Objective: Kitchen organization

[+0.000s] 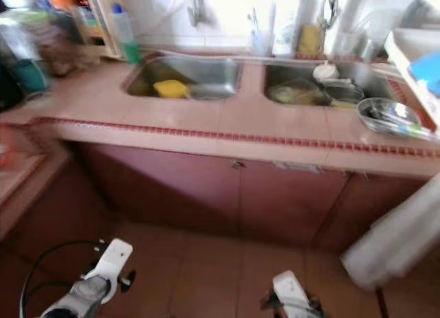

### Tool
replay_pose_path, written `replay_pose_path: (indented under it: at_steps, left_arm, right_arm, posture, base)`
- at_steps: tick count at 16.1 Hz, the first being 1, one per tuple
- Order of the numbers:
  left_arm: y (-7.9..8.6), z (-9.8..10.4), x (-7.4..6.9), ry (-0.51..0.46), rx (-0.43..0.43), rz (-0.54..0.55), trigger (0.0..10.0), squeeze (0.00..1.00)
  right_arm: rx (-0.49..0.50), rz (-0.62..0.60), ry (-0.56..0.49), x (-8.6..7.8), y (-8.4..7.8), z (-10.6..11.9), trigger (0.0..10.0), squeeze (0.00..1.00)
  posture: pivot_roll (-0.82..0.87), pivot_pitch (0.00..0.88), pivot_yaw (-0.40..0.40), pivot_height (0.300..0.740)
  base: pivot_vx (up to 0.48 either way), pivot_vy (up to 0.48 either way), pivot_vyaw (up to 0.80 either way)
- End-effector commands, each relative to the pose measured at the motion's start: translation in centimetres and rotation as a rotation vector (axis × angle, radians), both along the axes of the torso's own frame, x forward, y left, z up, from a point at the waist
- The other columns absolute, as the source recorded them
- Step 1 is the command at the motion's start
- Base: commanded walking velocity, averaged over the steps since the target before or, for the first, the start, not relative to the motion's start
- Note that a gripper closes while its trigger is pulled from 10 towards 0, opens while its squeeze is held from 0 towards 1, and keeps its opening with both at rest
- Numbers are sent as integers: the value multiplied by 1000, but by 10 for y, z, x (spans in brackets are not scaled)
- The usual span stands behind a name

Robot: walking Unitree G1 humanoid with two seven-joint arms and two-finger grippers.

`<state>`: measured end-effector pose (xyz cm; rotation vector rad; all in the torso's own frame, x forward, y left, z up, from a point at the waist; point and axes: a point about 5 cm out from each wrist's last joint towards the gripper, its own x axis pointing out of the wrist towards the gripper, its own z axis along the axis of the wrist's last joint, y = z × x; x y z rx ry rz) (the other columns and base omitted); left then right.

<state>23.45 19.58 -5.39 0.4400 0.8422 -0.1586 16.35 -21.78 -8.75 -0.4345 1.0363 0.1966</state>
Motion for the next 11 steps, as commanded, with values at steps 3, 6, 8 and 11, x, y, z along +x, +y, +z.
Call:
replay_pose_path:
  at_steps: [3, 6, 8, 11]
  left_arm:
    - [6, -4, -8, 28, 22, 6, 10000, 0]
    - [4, -3, -6, 23, 14, 5, 10000, 0]
    - [2, -2, -4, 12, 4, 3, 10000, 0]
    - [0, -2, -3, 12, 2, 1, 10000, 0]
  right_arm:
    - [-6, 6, -39, 13, 1, 6, 10000, 0]
    - [-8, 9, -43, 15, 0, 7, 10000, 0]
    - [-10, 12, -44, 16, 0, 7, 10000, 0]
    - [-14, 11, -45, 16, -1, 8, 10000, 0]
  posture:
    - [-87, 4, 95, 740]
    - [-89, 3, 92, 740]
    - [-91, 1, 89, 740]
    - [-94, 0, 87, 740]
  base:
    - [-173, 0, 0]
    - [0, 0, 0]
    - [0, 0, 0]
    - [0, 0, 0]
